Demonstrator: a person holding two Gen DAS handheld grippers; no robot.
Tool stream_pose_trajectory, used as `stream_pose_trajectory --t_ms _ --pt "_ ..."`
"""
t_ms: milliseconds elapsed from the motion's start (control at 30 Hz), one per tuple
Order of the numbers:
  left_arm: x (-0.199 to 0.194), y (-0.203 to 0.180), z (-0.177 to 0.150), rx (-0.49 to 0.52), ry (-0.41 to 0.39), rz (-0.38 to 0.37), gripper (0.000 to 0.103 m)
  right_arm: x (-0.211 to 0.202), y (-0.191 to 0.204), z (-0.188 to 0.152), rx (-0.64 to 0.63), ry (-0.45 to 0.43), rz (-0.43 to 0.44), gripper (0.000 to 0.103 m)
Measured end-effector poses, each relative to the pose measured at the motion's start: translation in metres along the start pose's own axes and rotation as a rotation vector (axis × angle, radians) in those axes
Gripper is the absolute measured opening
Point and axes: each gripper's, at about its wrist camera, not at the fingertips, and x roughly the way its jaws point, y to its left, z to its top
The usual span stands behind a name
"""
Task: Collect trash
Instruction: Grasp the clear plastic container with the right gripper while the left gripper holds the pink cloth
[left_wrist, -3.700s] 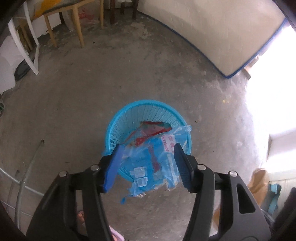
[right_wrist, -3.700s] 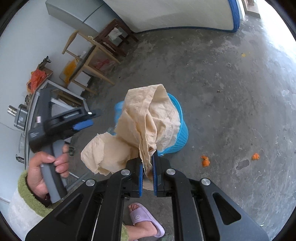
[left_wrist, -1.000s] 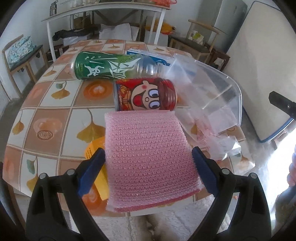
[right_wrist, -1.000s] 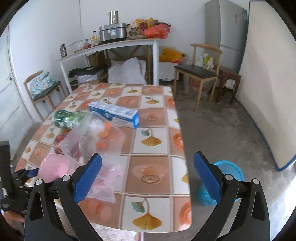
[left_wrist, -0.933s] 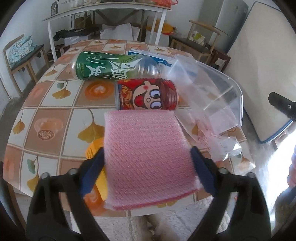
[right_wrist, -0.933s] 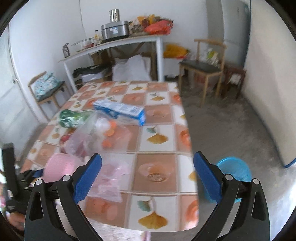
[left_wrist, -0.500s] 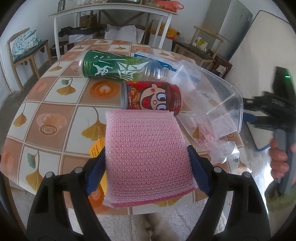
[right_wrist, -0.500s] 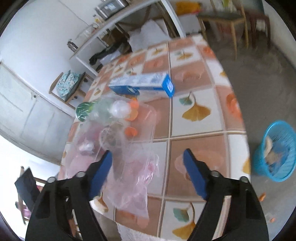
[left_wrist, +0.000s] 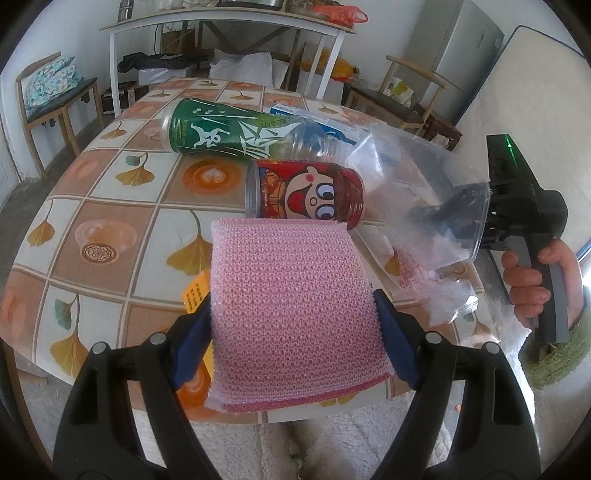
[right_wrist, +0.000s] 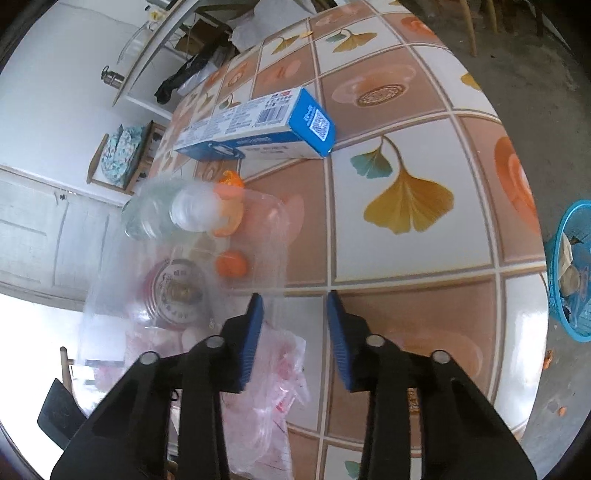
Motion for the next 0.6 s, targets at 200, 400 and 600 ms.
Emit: stream_pose_trajectory --t_ms 200,400,600 --pt "-0.002 0.000 -0.002 -0.004 -0.002 -0.003 0.077 -0.006 0.011 -0.001 -0.034 -0.019 -0.007 0.012" --pt "-0.003 -0.001 -0.002 -0.007 -0.006 -0.006 0.077 -0.032 0.018 -0.003 -0.072 -0.104 -0.037 0.005" --pt "-0.007 -0.002 0.001 -0.013 -0.025 -0.012 0.077 -0.058 0.019 -0.003 -0.082 -0.176 -0.037 0.004"
